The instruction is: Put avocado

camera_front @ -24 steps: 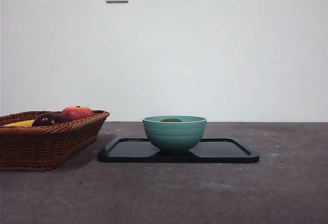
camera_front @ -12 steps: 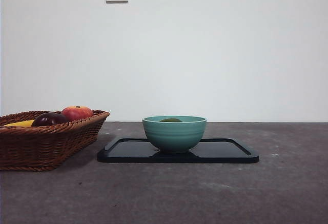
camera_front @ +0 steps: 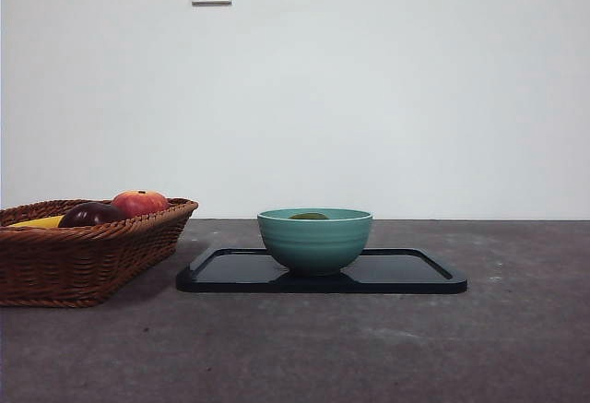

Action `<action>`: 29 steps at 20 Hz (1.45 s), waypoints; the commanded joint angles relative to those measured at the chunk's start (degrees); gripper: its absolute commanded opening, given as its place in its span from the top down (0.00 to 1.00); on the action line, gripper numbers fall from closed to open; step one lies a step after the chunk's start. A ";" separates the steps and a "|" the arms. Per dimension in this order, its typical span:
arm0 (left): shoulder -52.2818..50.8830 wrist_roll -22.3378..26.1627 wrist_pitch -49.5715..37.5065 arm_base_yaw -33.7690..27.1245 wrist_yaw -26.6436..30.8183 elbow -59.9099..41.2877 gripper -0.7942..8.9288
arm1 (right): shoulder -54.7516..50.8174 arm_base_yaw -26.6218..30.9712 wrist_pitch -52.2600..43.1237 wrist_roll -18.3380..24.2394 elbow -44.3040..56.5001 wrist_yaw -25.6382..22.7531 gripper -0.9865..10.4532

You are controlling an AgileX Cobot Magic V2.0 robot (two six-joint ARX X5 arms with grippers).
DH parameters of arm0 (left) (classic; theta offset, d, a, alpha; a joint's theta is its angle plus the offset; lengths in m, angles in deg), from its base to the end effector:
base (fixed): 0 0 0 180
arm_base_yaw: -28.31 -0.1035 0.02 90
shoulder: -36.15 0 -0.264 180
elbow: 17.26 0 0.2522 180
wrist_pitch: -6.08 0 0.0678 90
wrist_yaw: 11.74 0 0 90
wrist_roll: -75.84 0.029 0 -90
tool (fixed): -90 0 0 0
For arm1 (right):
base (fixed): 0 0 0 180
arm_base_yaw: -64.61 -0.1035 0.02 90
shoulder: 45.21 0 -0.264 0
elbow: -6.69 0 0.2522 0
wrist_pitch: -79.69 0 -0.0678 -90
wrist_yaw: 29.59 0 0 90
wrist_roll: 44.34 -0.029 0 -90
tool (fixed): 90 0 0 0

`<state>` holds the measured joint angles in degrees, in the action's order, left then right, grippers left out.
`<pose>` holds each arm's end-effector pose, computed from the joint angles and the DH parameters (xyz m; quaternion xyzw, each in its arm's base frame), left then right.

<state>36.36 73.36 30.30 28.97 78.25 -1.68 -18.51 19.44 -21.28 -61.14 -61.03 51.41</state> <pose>0.0948 -0.0011 0.1564 -0.0211 0.0773 -0.0042 0.9968 0.0388 0.0326 0.3283 -0.0154 0.3297 0.2480 0.9108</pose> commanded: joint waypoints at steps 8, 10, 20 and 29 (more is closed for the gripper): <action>-0.02 -0.37 0.46 0.11 0.20 -1.18 0.90 | 0.13 -0.13 -0.59 -0.46 -0.46 -0.11 0.90; -0.02 -0.37 0.46 0.11 0.20 -1.18 0.90 | -0.68 3.37 -0.57 5.53 -0.28 -1.14 0.90; -0.02 -0.37 0.46 0.11 0.20 -1.18 0.90 | -21.49 37.99 -47.91 15.32 36.50 3.58 0.90; -0.02 -0.37 0.46 0.11 0.20 -1.18 0.90 | -26.18 46.16 -55.89 15.56 48.98 5.77 0.90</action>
<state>36.36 73.34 30.32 28.97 78.25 -1.68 -44.44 65.47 -76.20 -45.99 -12.40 56.53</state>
